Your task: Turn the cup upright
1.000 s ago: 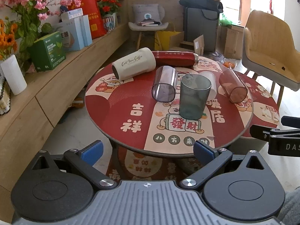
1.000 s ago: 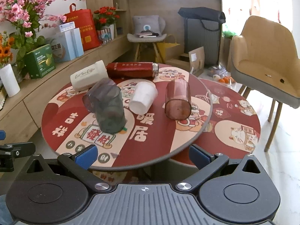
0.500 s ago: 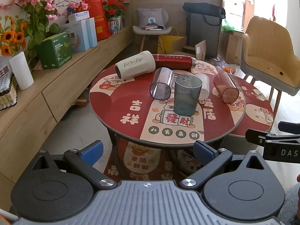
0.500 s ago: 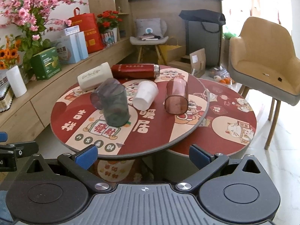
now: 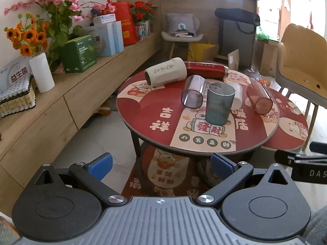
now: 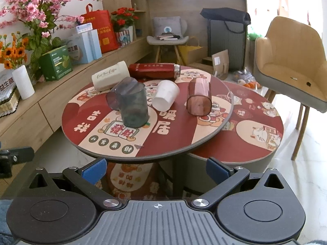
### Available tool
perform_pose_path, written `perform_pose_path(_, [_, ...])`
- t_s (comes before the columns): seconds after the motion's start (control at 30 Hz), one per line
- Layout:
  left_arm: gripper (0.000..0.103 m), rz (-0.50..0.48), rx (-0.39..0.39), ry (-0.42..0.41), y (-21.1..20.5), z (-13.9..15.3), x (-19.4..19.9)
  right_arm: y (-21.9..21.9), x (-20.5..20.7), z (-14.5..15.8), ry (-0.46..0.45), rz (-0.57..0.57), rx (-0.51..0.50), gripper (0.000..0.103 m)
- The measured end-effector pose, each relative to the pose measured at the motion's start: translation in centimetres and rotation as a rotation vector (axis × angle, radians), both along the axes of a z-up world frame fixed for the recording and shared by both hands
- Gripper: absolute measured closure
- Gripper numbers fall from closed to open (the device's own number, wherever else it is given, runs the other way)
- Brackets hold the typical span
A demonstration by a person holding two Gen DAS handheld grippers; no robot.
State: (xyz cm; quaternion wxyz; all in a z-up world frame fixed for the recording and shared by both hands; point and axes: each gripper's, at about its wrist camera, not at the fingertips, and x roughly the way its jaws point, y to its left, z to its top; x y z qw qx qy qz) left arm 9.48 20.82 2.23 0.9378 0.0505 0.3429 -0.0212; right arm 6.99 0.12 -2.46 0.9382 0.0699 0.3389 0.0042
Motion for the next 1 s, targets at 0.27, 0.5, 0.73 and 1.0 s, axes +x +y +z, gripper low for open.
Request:
perform_pose_path(0.27, [0.0,0.013,0.001,0.004,0.12,-0.32,-0.15,-0.19,-0.25,-0.15,-0.005,-0.009,-0.006,0.0])
perform_pose_path(0.5, [0.0,0.01,0.002,0.008,0.09,-0.41,-0.2,-0.14,-0.6,-0.08,-0.022,-0.01,-0.011,0.0])
perform_pose_path(0.73, [0.0,-0.003,0.006,0.008,-0.17,-0.42,-0.39,-0.07,-0.69,-0.18,-0.027,-0.012,-0.012,0.0])
perform_pose_path(1.0, [0.0,-0.007,0.006,0.01,-0.26,-0.47,-0.41,-0.06,-0.76,-0.15,-0.027,-0.013,-0.013,0.0])
